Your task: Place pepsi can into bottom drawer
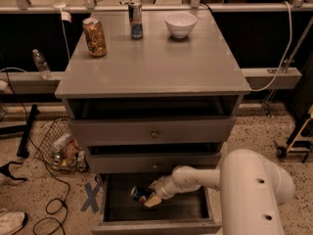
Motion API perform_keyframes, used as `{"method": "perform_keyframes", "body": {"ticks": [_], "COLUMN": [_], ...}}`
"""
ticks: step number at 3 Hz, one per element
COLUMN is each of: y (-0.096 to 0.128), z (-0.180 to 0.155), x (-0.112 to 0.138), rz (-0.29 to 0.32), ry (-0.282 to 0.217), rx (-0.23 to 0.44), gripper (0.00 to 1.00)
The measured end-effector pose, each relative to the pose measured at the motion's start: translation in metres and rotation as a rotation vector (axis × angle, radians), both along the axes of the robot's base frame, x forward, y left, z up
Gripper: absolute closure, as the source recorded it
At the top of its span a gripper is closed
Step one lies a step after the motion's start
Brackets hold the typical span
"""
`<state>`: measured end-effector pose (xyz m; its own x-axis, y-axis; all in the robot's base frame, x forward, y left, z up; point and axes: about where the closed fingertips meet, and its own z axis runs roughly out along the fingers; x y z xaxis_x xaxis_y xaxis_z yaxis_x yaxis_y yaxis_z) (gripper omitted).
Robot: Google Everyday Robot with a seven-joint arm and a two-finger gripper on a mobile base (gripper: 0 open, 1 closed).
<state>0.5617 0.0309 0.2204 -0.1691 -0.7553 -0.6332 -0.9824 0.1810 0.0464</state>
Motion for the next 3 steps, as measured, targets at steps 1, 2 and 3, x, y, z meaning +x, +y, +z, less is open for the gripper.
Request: {"method": "perform_keyframes", "body": {"ticks": [1, 2, 3], "y": [0.0014, 0.0029, 0.0044], "z": [-0.0012, -0.0023, -0.0034], "x": [-0.0013, -0.0028, -0.0043], "rz": [0.002, 0.004, 0.006], "ry": [0.003, 0.005, 0.008], "rx": [0.001, 0.002, 0.003], "gripper": [0.51, 0.28, 0.04]}}
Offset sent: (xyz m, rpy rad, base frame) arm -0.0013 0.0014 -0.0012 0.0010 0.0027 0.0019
